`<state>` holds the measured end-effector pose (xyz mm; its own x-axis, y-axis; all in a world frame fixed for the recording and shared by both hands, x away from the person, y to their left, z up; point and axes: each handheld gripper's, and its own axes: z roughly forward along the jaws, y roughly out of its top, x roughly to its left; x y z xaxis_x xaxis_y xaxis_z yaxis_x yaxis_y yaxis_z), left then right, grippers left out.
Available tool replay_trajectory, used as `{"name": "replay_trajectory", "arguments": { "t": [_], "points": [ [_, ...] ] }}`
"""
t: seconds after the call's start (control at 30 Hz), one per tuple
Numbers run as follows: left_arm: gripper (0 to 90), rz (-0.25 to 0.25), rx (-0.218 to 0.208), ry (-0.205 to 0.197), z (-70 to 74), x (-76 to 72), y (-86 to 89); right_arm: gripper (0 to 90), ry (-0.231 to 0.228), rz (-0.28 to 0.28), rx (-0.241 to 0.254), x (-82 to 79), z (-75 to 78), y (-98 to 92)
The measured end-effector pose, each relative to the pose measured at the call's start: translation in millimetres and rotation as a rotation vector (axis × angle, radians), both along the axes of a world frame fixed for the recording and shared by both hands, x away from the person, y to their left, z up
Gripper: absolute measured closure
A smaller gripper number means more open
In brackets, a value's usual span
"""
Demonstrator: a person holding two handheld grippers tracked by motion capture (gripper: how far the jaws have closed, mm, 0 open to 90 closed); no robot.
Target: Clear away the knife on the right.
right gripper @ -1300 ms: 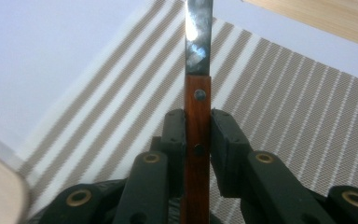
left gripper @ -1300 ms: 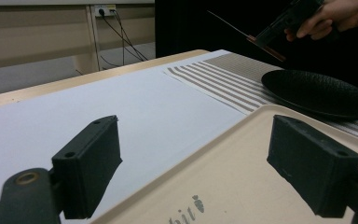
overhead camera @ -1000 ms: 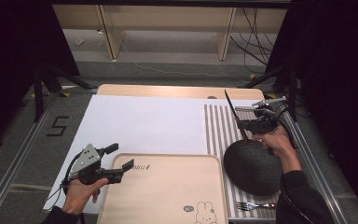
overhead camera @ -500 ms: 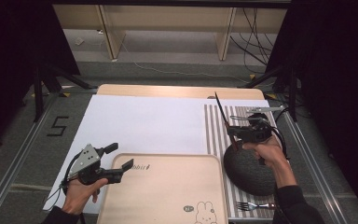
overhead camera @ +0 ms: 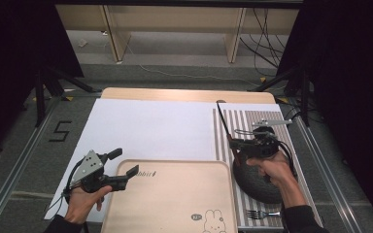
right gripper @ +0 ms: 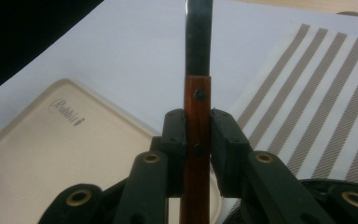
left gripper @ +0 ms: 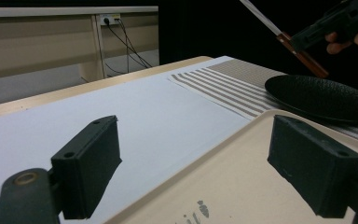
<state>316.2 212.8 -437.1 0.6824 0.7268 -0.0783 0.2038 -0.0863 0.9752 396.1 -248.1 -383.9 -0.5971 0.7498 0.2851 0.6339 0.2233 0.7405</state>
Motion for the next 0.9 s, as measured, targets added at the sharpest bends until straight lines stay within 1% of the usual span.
{"name": "replay_trajectory", "arguments": {
  "t": [0.13, 0.17, 0.2, 0.33, 0.37, 0.4, 0.53, 0.6, 0.7, 0.77, 0.9],
  "points": [
    [15.8, -0.002, 0.010, -0.007, 0.0, -0.7, -0.4, 77.1, 0.001, 0.022, -0.001, -13.8, -0.5, 8.5],
    [15.8, -0.002, 0.009, -0.008, 0.1, -0.6, -0.5, 77.1, -0.001, 0.025, 0.009, -17.0, -1.1, 10.2],
    [15.8, -0.002, 0.007, -0.008, 0.1, -0.5, -0.6, 77.1, 0.008, 0.026, 0.014, -20.5, -1.7, 12.6],
    [15.8, 0.002, -0.001, -0.004, -0.1, -0.8, -0.5, 77.1, 0.025, 0.043, 0.008, -32.6, -6.9, 21.2],
    [15.8, 0.003, 0.000, -0.004, 0.1, -1.0, -0.3, 77.1, 0.027, 0.043, 0.008, -35.2, -8.1, 22.5],
    [15.8, 0.003, 0.003, -0.008, 0.4, -1.0, -0.1, 77.1, 0.032, 0.045, 0.018, -37.6, -9.5, 24.2],
    [15.8, 0.002, 0.004, -0.010, 0.4, -1.0, -0.4, 77.1, 0.046, 0.064, 0.014, -49.0, -14.5, 30.7],
    [15.8, 0.003, 0.001, -0.010, 0.5, -1.2, -0.5, 77.1, 0.059, 0.065, 0.017, -54.5, -16.9, 33.2],
    [15.8, 0.000, -0.010, -0.015, 0.2, -0.8, -0.3, 77.1, 0.065, 0.073, 0.015, -61.5, -20.1, 35.5],
    [15.8, 0.005, -0.002, -0.009, 0.8, -1.4, 0.2, 77.1, 0.072, 0.078, 0.022, -66.1, -22.3, 36.9],
    [15.8, 0.005, -0.004, -0.010, 0.8, -1.5, 0.1, 77.1, 0.085, 0.087, 0.018, -74.8, -25.1, 39.7]
  ]
}}
